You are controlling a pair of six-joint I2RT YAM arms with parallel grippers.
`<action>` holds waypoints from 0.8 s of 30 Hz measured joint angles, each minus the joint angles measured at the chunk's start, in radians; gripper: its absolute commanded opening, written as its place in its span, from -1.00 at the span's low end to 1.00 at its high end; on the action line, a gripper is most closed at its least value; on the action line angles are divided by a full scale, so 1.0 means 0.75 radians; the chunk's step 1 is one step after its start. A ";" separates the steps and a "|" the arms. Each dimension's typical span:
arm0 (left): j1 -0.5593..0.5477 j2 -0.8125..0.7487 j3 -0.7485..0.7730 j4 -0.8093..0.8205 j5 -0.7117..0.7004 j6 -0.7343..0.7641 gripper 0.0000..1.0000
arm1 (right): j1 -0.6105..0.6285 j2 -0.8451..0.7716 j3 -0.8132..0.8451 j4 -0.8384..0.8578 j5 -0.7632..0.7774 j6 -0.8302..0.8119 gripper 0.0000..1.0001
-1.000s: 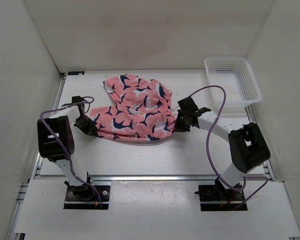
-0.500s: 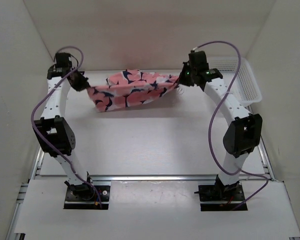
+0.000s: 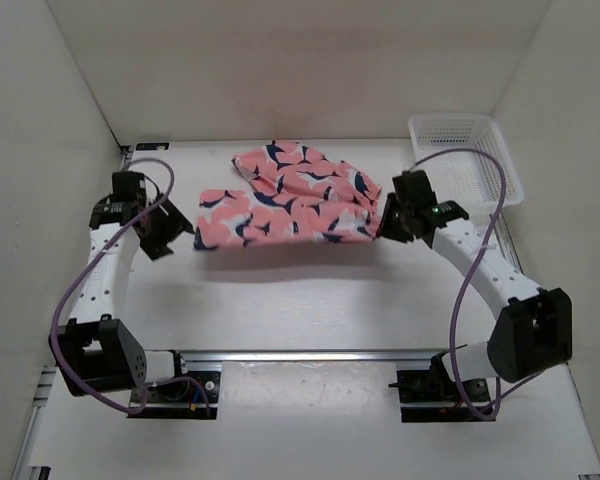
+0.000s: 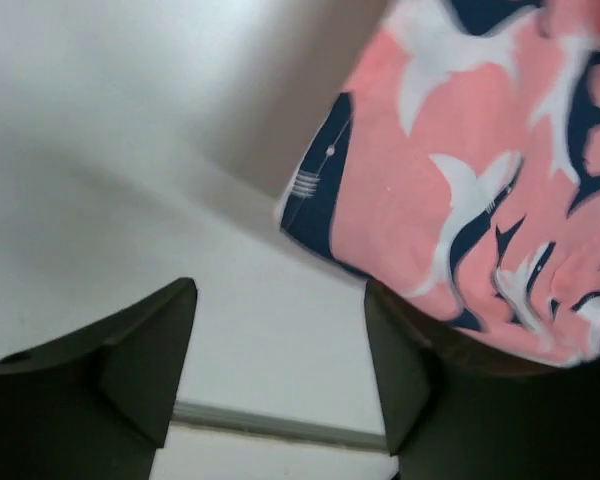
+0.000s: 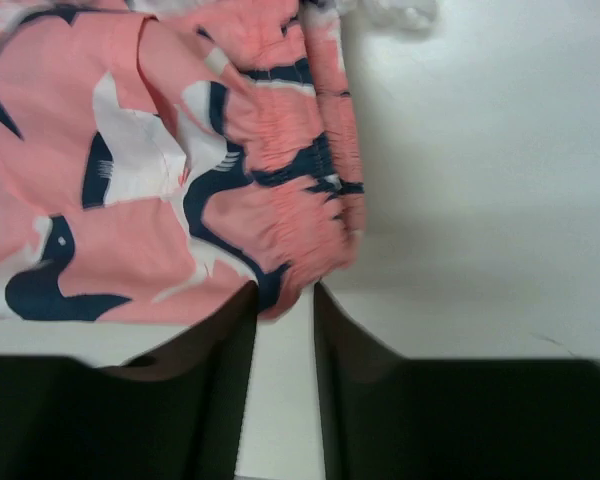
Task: Fold and stack the shorts
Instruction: Flatten the shorts out
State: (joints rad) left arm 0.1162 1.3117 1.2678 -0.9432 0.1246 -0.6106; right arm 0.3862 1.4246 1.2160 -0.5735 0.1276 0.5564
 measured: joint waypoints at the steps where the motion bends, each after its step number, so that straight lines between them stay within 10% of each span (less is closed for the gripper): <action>1: 0.002 -0.012 -0.097 -0.015 -0.002 0.005 0.67 | 0.000 -0.043 -0.101 -0.015 0.017 0.016 0.23; 5: 0.005 -0.003 -0.311 -0.054 -0.008 0.010 0.35 | -0.004 -0.182 -0.347 -0.085 0.074 0.079 0.67; 12: -0.006 -0.009 -0.367 0.022 -0.009 -0.001 0.58 | -0.034 -0.415 -0.473 -0.070 0.074 0.222 0.86; 24: -0.099 0.088 -0.674 0.157 0.058 -0.175 0.80 | -0.186 -0.331 -0.639 0.073 -0.127 0.286 0.73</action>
State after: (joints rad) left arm 0.0422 1.3777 0.7620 -0.8257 0.1680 -0.7418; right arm 0.2466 1.1763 0.7364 -0.5190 0.0322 0.7712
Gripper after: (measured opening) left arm 0.901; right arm 0.910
